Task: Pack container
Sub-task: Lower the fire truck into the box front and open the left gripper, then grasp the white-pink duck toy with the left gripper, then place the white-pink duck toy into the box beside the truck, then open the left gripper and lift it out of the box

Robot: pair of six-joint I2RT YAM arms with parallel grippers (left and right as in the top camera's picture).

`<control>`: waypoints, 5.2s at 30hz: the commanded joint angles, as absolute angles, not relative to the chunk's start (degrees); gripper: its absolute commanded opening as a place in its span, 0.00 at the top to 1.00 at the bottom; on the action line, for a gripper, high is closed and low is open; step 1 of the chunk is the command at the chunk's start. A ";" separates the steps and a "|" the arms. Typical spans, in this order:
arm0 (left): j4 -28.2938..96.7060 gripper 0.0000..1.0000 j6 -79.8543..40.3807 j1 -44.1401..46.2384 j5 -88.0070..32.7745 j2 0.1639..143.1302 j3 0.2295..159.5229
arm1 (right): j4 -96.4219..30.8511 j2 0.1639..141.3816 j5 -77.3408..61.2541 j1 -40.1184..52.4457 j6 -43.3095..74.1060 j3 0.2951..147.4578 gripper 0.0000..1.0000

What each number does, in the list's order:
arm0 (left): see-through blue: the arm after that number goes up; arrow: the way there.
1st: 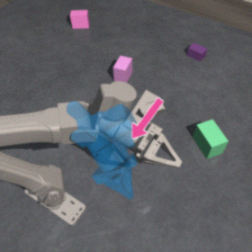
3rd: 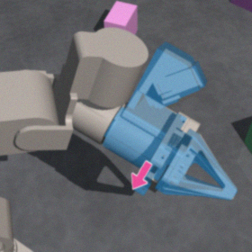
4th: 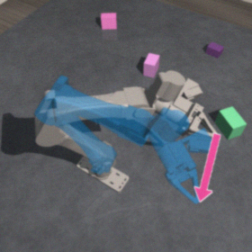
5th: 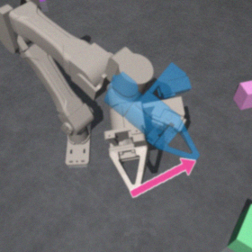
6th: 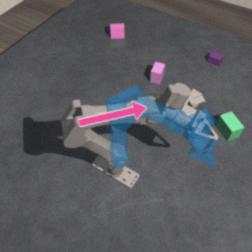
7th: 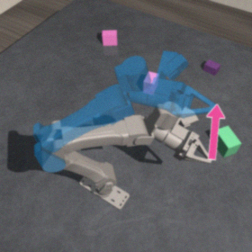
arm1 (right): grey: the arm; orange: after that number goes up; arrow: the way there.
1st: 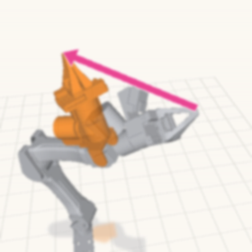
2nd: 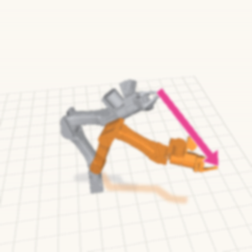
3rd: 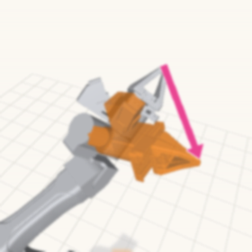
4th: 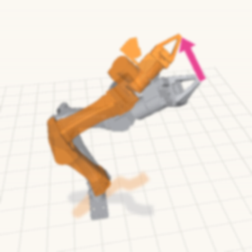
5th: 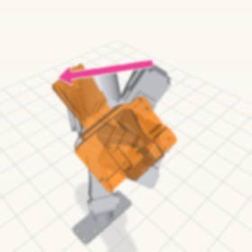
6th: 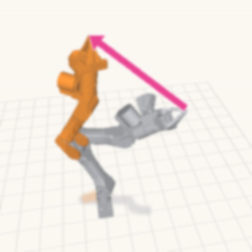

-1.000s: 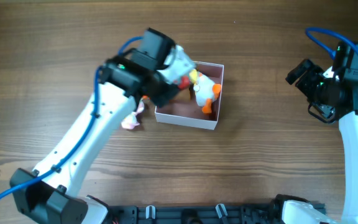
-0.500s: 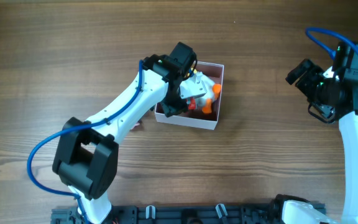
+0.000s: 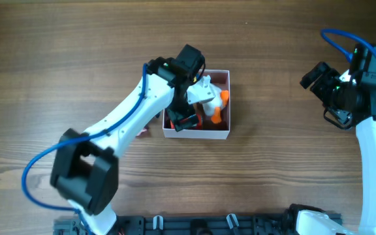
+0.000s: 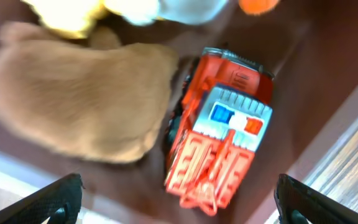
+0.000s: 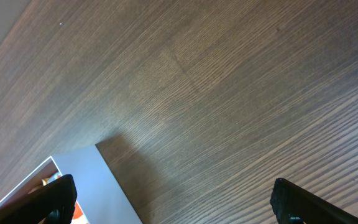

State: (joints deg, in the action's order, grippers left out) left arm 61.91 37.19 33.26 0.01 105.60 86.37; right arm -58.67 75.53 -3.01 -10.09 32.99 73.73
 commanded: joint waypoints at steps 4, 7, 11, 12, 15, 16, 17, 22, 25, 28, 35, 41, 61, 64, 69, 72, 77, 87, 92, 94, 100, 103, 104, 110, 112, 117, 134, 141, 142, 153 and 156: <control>65.82 0.00 15.59 33.10 2.46 93.60 87.61 | -58.50 75.70 -3.73 -10.20 33.58 74.13 0.00; 71.83 0.00 14.37 32.18 2.48 89.86 87.61 | -58.50 75.70 -3.73 -10.20 33.58 74.13 0.00; 76.34 0.00 -0.08 25.04 2.46 89.80 86.39 | -58.50 75.70 -3.73 -10.20 33.58 74.13 0.00; 75.94 0.00 -4.86 22.15 2.42 90.02 84.84 | -58.50 75.70 -3.73 -10.20 33.56 74.13 0.00; 71.66 0.00 -7.77 16.14 -1.02 90.80 79.05 | -58.50 75.70 -3.73 -10.20 33.58 74.13 0.00; 69.12 0.00 -7.73 14.44 -2.33 91.37 76.38 | -58.50 75.70 -3.73 -10.20 33.56 74.13 0.00; 66.48 0.00 -7.75 13.32 -2.46 92.07 73.67 | -58.50 75.70 -3.73 -10.20 33.56 74.13 0.00; 58.48 0.01 -7.77 12.21 -2.52 96.05 64.93 | -58.50 75.70 -3.73 -10.20 33.56 74.13 0.00; 55.79 0.06 -7.77 12.19 -2.52 98.43 63.16 | -58.50 75.70 -3.73 -10.20 33.58 74.13 0.01; 54.15 0.17 -7.77 12.21 -2.52 100.57 62.78 | -58.50 75.70 -3.73 -10.20 33.56 74.13 0.00; 52.18 0.53 -7.75 12.21 -2.48 101.60 62.78 | -58.50 75.70 -3.73 -10.20 33.58 74.13 0.00; 52.03 0.65 -7.75 12.21 -2.48 101.60 62.78 | -58.50 75.70 -3.73 -10.20 33.54 74.13 0.00; 70.28 0.96 -6.55 17.54 -6.85 85.82 87.31 | -58.50 75.70 -3.73 -10.20 33.56 74.13 0.00; 65.47 0.96 -0.08 23.07 -10.61 83.11 87.68 | -58.50 75.70 -3.73 -10.20 33.58 74.13 0.01; 60.55 0.96 14.63 32.18 -12.16 85.58 87.15 | -58.50 75.70 -3.73 -10.20 33.58 74.13 0.00; 60.55 0.96 20.10 34.37 -11.92 89.69 87.00 | -58.50 75.70 -3.73 -10.20 33.56 74.13 0.00; 60.36 0.96 21.04 34.54 -9.37 98.08 87.00 | -58.50 75.70 -3.73 -10.20 33.56 74.13 0.00; 60.31 0.96 20.58 35.48 -13.74 108.07 87.02 | -58.50 75.70 -3.73 -10.20 33.56 74.13 0.01; 63.75 0.96 20.12 35.92 -13.93 104.97 87.02 | -58.48 75.70 -3.73 -10.20 33.56 74.13 0.00; 64.34 0.96 20.12 36.29 -13.93 104.18 87.02 | -58.48 75.70 -3.73 -10.20 33.56 74.13 0.00; 61.32 0.90 20.14 36.64 -14.04 104.16 87.00 | -58.48 75.70 -3.73 -10.20 33.58 74.13 0.00; 58.63 0.87 20.14 36.64 -17.08 104.16 87.00 | -58.48 75.70 -3.73 -10.20 33.56 74.13 0.01; 57.93 0.87 20.14 36.64 -18.90 104.16 87.00 | -58.48 75.70 -3.73 -10.20 33.58 74.13 0.00; 57.58 0.82 20.12 36.82 -19.90 104.25 87.00 | -58.46 75.70 -3.73 -10.20 33.56 74.13 0.00; 57.65 0.67 20.12 36.82 -19.92 104.25 87.00 | -58.48 75.70 -3.73 -10.20 33.56 74.13 0.00; 59.18 0.00 18.79 36.84 -17.28 104.01 87.02 | -58.30 75.70 -3.73 -10.20 33.58 74.13 0.00; 57.45 0.81 11.05 36.97 -17.76 96.42 86.70 | -58.26 75.70 -3.73 -10.20 33.56 74.13 0.00; 53.10 0.95 9.58 37.23 -18.44 109.32 86.15 | -58.26 75.70 -3.73 -10.20 33.56 74.13 0.00; 52.95 0.95 9.54 37.34 -18.68 110.65 86.15 | -58.26 75.70 -3.73 -10.20 33.56 74.13 0.00; 55.31 0.85 8.49 38.13 -18.41 111.37 88.71 | -58.02 75.70 -3.73 -10.20 33.58 74.13 0.00; 60.12 0.10 8.51 36.99 -16.58 107.94 94.11 | -58.02 75.70 -3.73 -10.20 33.58 74.13 0.00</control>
State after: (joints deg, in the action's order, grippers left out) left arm 56.97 8.60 38.30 -17.91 113.14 88.38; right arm -58.26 75.53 -3.01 -10.09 32.99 73.73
